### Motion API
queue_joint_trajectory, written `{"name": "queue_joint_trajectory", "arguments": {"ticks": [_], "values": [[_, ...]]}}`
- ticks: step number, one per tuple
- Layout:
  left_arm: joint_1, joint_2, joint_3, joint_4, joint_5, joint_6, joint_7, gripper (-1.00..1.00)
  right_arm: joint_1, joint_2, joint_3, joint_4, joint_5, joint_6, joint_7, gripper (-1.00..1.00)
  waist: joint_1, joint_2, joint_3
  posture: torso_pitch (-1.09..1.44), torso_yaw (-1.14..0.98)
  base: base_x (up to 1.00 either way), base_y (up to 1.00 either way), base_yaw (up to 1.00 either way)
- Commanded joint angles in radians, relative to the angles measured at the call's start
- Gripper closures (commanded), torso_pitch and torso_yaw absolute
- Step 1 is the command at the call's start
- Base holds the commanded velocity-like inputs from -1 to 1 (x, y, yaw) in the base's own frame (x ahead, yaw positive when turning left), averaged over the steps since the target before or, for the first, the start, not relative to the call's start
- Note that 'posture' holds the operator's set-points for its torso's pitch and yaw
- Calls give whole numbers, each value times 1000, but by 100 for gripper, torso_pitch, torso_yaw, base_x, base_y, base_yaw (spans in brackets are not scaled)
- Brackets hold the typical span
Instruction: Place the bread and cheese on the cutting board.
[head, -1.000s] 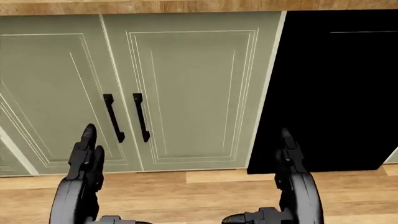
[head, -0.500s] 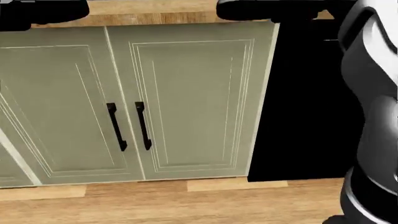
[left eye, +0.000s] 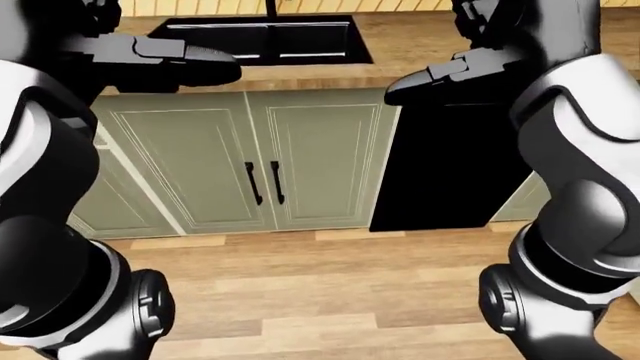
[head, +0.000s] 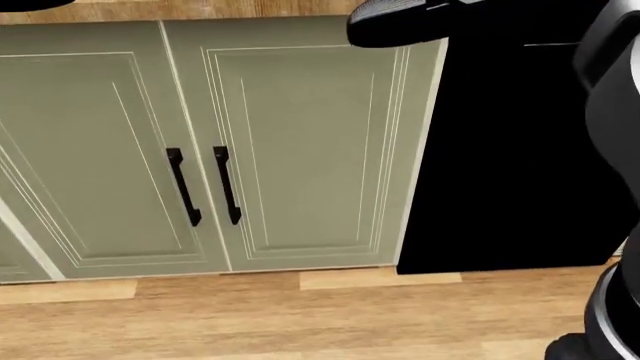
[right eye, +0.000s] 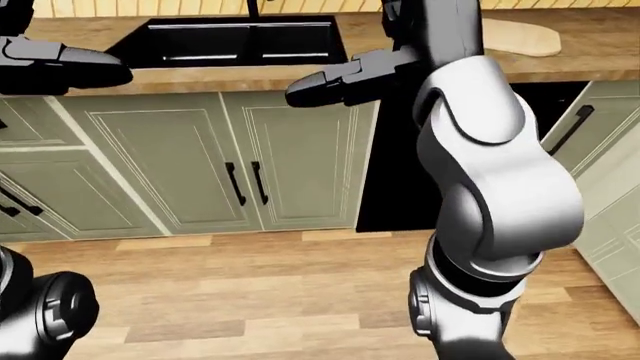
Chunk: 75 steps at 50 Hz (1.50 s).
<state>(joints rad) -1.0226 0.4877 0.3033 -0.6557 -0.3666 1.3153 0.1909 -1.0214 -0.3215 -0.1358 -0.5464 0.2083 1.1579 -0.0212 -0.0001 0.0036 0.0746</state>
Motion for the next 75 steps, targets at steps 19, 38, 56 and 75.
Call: {"name": "queue_joint_trajectory", "arguments": {"ticks": [19, 38, 56, 75], "values": [[-24, 41, 5, -5, -64, -41, 43, -100, -31, 9, -17, -19, -7, -18, 31, -100, -16, 73, -37, 0, 0, 0, 20, 0], [-26, 57, 7, -12, -89, -32, 60, -100, -23, 10, -11, -25, 10, -27, 30, -100, -3, -47, -66, 0, 0, 0, 31, 0], [-20, 66, -1, -9, -87, -45, 65, -100, -37, 11, -7, -30, 13, -14, 34, -100, -13, -2, -32, 0, 0, 0, 31, 0], [-17, 62, 7, -9, -87, -46, 60, -100, -29, 18, 5, -44, -3, -8, 45, -100, -11, 75, -40, 0, 0, 0, 34, 0]]}}
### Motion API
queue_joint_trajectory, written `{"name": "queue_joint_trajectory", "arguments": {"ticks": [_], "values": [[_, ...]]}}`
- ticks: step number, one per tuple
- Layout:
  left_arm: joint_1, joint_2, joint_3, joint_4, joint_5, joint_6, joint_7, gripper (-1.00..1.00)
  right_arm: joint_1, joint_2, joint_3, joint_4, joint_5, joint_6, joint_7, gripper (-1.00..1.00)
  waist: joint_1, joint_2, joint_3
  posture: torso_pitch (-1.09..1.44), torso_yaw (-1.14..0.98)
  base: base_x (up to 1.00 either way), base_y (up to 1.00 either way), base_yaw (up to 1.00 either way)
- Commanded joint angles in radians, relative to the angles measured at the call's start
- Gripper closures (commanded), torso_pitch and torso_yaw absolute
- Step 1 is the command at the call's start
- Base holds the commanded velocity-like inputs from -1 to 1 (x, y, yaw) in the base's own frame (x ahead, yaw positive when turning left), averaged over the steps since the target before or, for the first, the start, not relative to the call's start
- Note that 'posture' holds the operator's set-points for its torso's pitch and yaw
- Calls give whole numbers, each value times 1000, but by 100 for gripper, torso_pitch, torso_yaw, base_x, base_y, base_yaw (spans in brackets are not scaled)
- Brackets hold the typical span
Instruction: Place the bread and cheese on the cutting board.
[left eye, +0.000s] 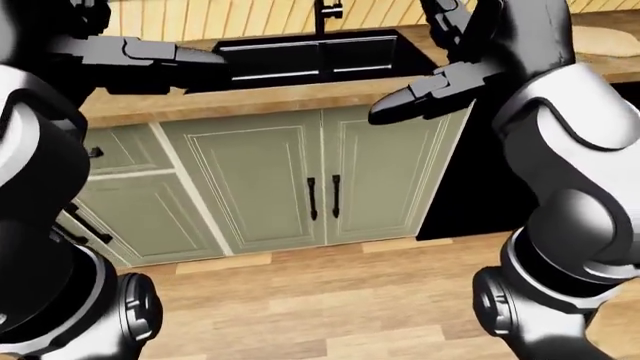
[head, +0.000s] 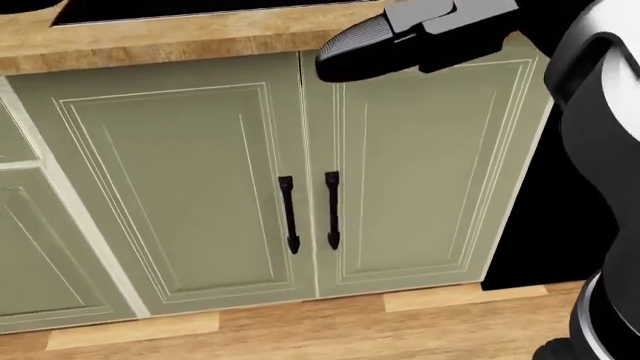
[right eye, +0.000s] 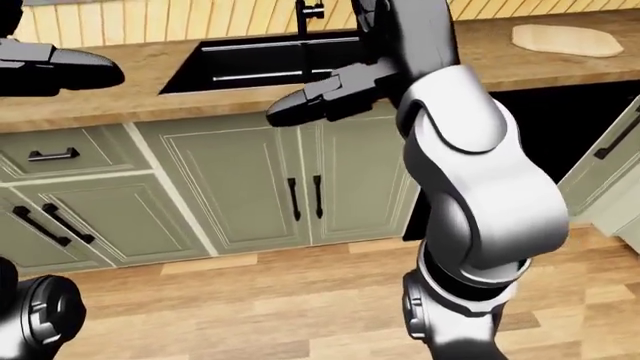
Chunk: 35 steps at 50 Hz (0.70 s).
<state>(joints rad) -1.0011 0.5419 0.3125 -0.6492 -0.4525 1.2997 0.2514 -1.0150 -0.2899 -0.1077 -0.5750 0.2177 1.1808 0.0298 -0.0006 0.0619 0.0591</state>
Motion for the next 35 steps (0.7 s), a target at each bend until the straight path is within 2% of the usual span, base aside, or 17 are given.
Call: {"name": "queue_joint_trajectory", "arguments": {"ticks": [1, 5, 9, 10, 11, 12, 13, 14, 16, 19, 21, 22, 23, 24, 26, 29, 35], "values": [[-39, 9, -2, -16, 0, -29, 2, -100, -36, -13, -23, -18, -13, -32, -4, -100, -9, 3, -29, 0, 0, 0, 38, 0], [-32, 9, -4, -14, 3, -38, 2, -100, -34, -11, -24, -18, -16, -35, 0, -100, -15, -34, -19, 0, 0, 0, 39, 0], [-33, 1, -2, -12, -7, -37, 8, -100, -35, -10, -25, -23, -20, -27, 3, -100, -14, -71, -19, 0, 0, 0, 38, 0], [-30, 2, -5, -12, -3, -45, 10, -100, -32, -9, -25, -22, -20, -31, 5, -100, -12, -88, -22, 0, 0, 0, 38, 0], [-18, 3, -14, -11, 5, -60, 9, -100, -33, -10, -24, -22, -22, -30, 6, -100, -11, -116, -32, 0, 0, 0, 38, 0], [-16, 1, -14, -8, 6, -62, 7, -100, -34, -9, -25, -23, -22, -29, 6, -100, -17, -82, -25, 0, 0, 0, 38, 0], [-15, 1, -15, -9, 6, -60, 5, -100, -32, -10, -23, -24, -23, -29, 7, -100, -11, -100, -31, 0, 0, 0, 38, 0], [-15, 0, -14, -11, 5, -56, 4, -100, -36, -9, -23, -24, -24, -24, 6, -100, -7, -106, -39, 0, 0, 0, 38, 0], [-19, 2, -13, -13, 6, -51, 2, -100, -37, -8, -21, -21, -26, -27, 8, -100, -4, -100, -47, 0, 0, 0, 38, 0], [-17, 2, -15, -6, 13, -57, 0, -100, -34, -7, -21, -13, -28, -37, 13, -100, -2, -72, -26, 0, 0, 0, 39, 0], [-18, 2, -17, -5, 15, -60, -3, -100, -36, -6, -20, -13, -30, -34, 14, -100, -7, -39, -21, 0, 0, 0, 39, 0], [-16, 2, -18, -2, 20, -64, -4, -100, -37, -2, -21, -14, -30, -35, 13, -100, -11, -12, -25, 0, 0, 0, 38, 0], [-10, 1, -20, 3, 25, -71, -5, -100, -36, -2, -20, -14, -33, -39, 11, -100, -13, 36, -39, 0, 0, 0, 39, 0], [-4, 0, -20, 4, 30, -76, -8, -100, -35, -1, -19, -13, -34, -41, 12, -100, -12, 31, -41, 0, 0, 0, 38, 0], [-8, 2, -16, 2, 31, -70, -10, -100, -33, 0, -17, -14, -35, -41, 13, -100, -13, 23, -24, 0, 0, 0, 38, 0], [-4, -2, -19, 0, 37, -73, -14, -100, -36, 1, -19, -16, -38, -41, 11, -100, -15, -15, -26, 0, 0, 0, 38, 0], [-6, -7, -18, -1, 43, -72, -21, -100, -31, 1, -18, -11, -41, -50, 16, -100, -18, -63, -20, 0, 0, 0, 38, 0]]}}
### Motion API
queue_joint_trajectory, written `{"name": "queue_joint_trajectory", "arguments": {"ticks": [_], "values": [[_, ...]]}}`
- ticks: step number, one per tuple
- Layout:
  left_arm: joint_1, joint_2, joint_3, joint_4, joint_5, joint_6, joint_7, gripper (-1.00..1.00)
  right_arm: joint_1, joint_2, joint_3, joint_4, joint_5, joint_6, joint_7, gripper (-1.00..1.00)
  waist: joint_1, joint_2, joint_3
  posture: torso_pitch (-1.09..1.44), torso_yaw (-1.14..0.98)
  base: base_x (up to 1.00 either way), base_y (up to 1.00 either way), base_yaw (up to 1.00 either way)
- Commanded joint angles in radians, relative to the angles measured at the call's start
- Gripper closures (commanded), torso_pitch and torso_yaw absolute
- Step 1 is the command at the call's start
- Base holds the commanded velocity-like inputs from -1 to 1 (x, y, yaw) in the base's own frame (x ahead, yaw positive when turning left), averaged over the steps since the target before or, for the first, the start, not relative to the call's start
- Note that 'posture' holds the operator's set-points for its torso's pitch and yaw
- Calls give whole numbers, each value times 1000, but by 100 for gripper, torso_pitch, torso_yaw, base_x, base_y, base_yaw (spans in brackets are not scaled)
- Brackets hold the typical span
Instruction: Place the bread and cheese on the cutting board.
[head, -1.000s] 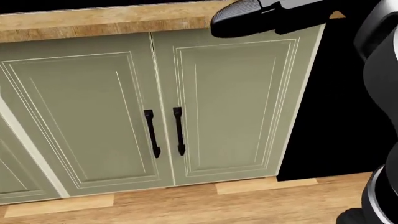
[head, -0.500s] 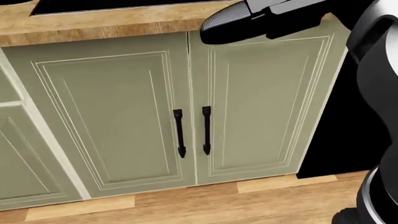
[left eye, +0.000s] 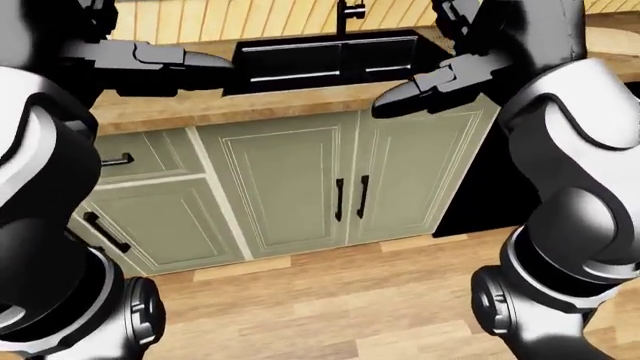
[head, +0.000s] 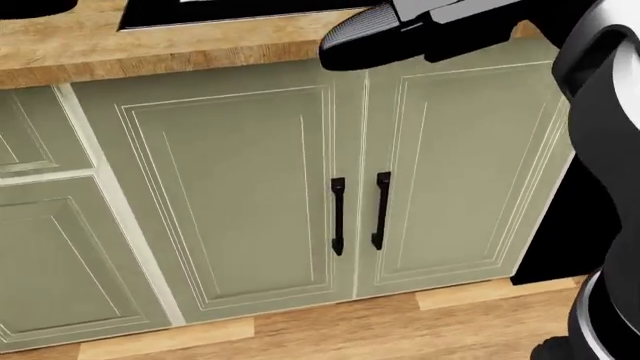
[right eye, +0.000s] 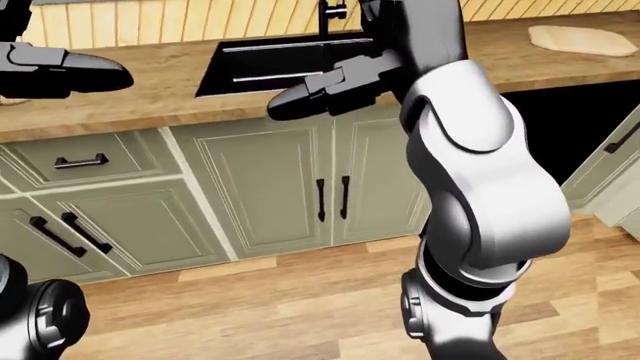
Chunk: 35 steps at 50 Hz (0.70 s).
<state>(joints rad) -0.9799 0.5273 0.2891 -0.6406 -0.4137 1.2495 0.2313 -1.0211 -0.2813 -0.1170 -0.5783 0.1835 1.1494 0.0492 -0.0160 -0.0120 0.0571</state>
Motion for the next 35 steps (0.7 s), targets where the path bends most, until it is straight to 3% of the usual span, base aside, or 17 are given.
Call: {"name": "queue_joint_trajectory", "arguments": {"ticks": [1, 3, 4, 5, 6, 9, 13, 15, 16, 18, 24, 26, 27, 28, 29, 31, 35], "values": [[-26, 8, 5, -7, 6, -25, -2, -100, -24, -7, -8, -5, -7, -21, -3, -100, -2, -1, -19, 0, 0, 0, 38, 0], [-23, 8, 2, -5, 10, -30, -5, -100, -26, -5, -6, -3, -9, -20, -3, -100, 1, -51, -35, 0, 0, 0, 38, 0], [-23, 7, 2, -5, 11, -30, -5, -100, -25, -5, -5, -3, -10, -20, -3, -100, -4, -11, -27, 0, 0, 0, 38, 0], [-23, 6, 0, -5, 13, -31, -6, -100, -27, -6, -6, -3, -10, -19, -2, -100, 6, -33, -36, 0, 0, 0, 38, 0], [-24, 5, 0, -6, 14, -29, -7, -100, -26, -6, -8, -6, -11, -17, -2, -100, 7, -35, -43, 0, 0, 0, 38, 0], [-28, 3, 8, -14, 11, -21, -8, -100, -23, -6, -9, -10, -12, -15, -1, -100, 14, -20, -40, 0, 0, 0, 38, 0], [-27, 2, 5, -14, 12, -21, -9, -100, -25, -4, -9, -12, -12, -11, -1, -100, 9, 40, -21, 0, 0, 0, 38, 0], [-29, 1, 4, -17, 12, -16, -9, -100, -25, -6, -10, -12, -12, -10, 0, -100, 4, 122, -41, 0, 0, 0, 38, 0], [-30, 1, 4, -17, 12, -15, -9, -100, -26, -7, -11, -14, -12, -9, 0, -100, 8, 90, -35, 0, 0, 0, 41, 0], [-32, 1, 5, -18, 12, -11, -9, -100, -27, -8, -12, -13, -12, -8, 0, -100, 7, 90, -23, 0, 0, 0, 42, 0], [-36, 4, 10, -14, 13, -11, -11, -100, -27, -9, -7, -10, -16, -9, 2, -100, 1, 15, -8, 0, 0, 0, 48, 0], [-32, 4, 10, -12, 14, -17, -13, -100, -24, -9, -10, -10, -17, -13, 4, -100, 3, -26, -12, 0, 0, 0, 55, 0], [-32, 4, 14, -10, 12, -18, -14, -100, -25, -9, -10, -13, -17, -9, 3, -100, 0, -65, -30, 0, 0, 0, 54, 0], [-34, 5, 16, -11, 10, -15, -13, -100, -26, -8, -10, -16, -17, -5, 3, -100, -6, -17, -17, 0, 0, 0, 55, 0], [-35, 6, 16, -11, 10, -14, -12, -100, -29, -7, -10, -17, -17, -1, 2, -100, 4, -35, -33, 0, 0, 0, 55, 0], [-31, 6, 13, -8, 10, -19, -11, -100, -26, -6, -12, -16, -17, -3, 2, -100, 4, -34, -46, 0, 0, 0, 55, 0], [-37, -2, 18, -14, 0, -4, -6, -100, -20, 0, -5, -8, -19, -14, -1, -100, 8, 1, -22, 0, 0, 0, 55, 0]]}}
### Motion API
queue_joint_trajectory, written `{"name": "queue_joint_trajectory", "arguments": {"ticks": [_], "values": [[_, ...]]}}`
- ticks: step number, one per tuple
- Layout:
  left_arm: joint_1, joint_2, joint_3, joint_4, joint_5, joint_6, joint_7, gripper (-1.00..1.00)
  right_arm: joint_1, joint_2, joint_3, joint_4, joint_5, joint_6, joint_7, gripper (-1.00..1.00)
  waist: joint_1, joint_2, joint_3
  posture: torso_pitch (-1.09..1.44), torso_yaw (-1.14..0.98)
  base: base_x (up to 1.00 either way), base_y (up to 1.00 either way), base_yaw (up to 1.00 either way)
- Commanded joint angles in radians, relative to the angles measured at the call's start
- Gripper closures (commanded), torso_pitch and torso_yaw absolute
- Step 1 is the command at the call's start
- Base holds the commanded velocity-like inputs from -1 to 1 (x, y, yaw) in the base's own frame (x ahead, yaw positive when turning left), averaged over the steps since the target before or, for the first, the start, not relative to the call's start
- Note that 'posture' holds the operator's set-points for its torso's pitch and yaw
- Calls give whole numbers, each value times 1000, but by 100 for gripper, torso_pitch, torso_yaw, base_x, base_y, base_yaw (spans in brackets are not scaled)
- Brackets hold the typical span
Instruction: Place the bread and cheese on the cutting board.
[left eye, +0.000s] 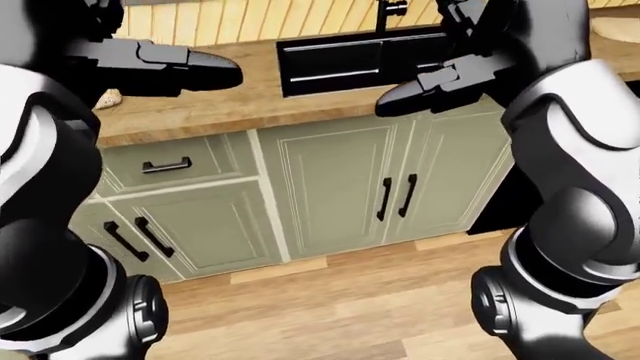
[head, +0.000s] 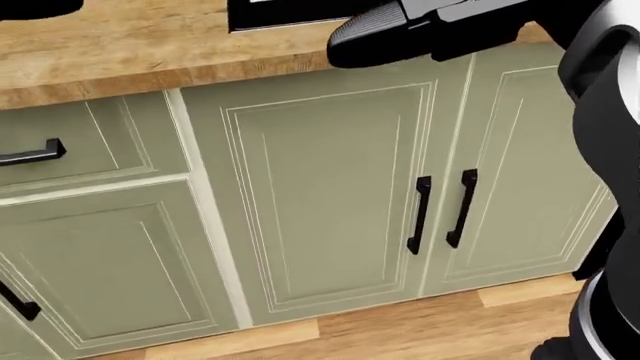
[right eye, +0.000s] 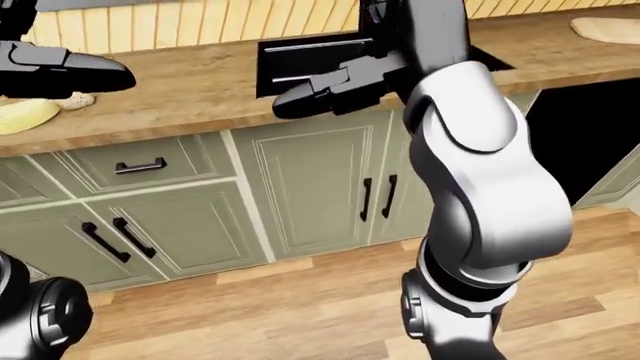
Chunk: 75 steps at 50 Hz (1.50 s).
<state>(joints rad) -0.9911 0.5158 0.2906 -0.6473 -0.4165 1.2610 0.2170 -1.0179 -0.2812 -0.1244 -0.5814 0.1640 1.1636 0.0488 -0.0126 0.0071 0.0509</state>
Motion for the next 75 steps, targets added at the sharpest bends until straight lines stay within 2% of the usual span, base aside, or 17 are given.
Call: {"name": "queue_joint_trajectory", "arguments": {"ticks": [1, 4, 5, 7, 18, 24, 28, 30, 34, 42, 50, 57, 61, 63, 64, 66, 75], "values": [[-65, -33, 69, -8, -47, 30, 20, -100, -22, -4, 10, -1, -8, -29, -2, -100, 3, -3, -12, 0, 0, 0, 55, 0], [-42, 14, 36, -11, -48, 4, 36, -100, -17, 2, 13, 3, -15, -37, 2, -100, -3, 101, -33, 0, 0, 0, 55, 0], [-40, 17, 35, -8, -50, 0, 38, -100, -18, 3, 14, 2, -17, -34, 3, -100, -10, 103, -47, 0, 0, 0, 56, 0], [-32, 30, 23, -7, -42, -13, 39, -100, -21, 3, 14, 2, -23, -32, 6, -100, -3, 80, -10, 0, 0, 0, 57, 0], [-25, 34, 9, -1, -29, -30, 32, -100, -27, 1, 22, 14, -58, -35, 22, -100, -2, -38, -14, 0, 0, 0, 57, 0], [-26, 34, 6, -9, -19, -22, 26, -100, -27, 0, 37, 33, -107, -27, 42, -100, 8, -42, -38, 0, 0, 0, 55, 0], [-26, 29, 5, -8, -13, -22, 22, -100, -27, 4, 43, 36, -126, -19, 62, -100, 4, 17, -12, 0, 0, 0, 52, 0], [-25, 27, 6, -9, -11, -22, 21, -100, -27, 6, 42, 36, -133, -17, 70, -100, 2, 115, -36, 0, 0, 0, 52, 0], [-13, 20, -3, -6, 1, -34, 16, -100, -15, -8, 62, 56, -202, -38, 68, -100, 11, 55, -6, 0, 0, 0, 36, 0], [-11, 14, -3, 0, 21, -41, 0, -100, -4, 40, 48, 66, -238, -76, 98, -100, -12, 42, 14, 0, 0, 0, 0, 0], [-12, 11, -3, -4, 31, -37, -8, -100, -5, 46, 45, 48, -232, -68, 109, -100, 9, 41, -32, 0, 0, 0, 0, 12], [-12, 9, -5, -5, 40, -36, -15, -100, -7, 47, 43, 48, -225, -62, 108, -100, 8, 23, -30, 0, 0, 0, 0, 28], [-10, 7, -7, -5, 46, -39, -19, -100, -8, 46, 43, 50, -223, -62, 109, -100, 7, -18, -26, 0, 0, 0, 0, 28], [-9, 5, -8, -4, 50, -41, -22, -100, -7, 50, 42, 51, -215, -59, 114, -100, 9, -79, -42, 0, 0, 0, 0, 28], [-9, 5, -9, -4, 52, -40, -23, -100, -6, 48, 43, 54, -217, -63, 112, -100, 5, -35, -29, 0, 0, 0, 0, 28], [-10, 3, -10, -3, 55, -40, -25, -100, -7, 46, 47, 56, -219, -63, 111, -100, 15, -59, -31, 0, 0, 0, 0, 28], [-7, -3, -12, -6, 68, -40, -33, -100, -4, 45, 42, 50, -220, -60, 110, -100, 24, 2, -19, 0, 0, 0, 0, 31]]}}
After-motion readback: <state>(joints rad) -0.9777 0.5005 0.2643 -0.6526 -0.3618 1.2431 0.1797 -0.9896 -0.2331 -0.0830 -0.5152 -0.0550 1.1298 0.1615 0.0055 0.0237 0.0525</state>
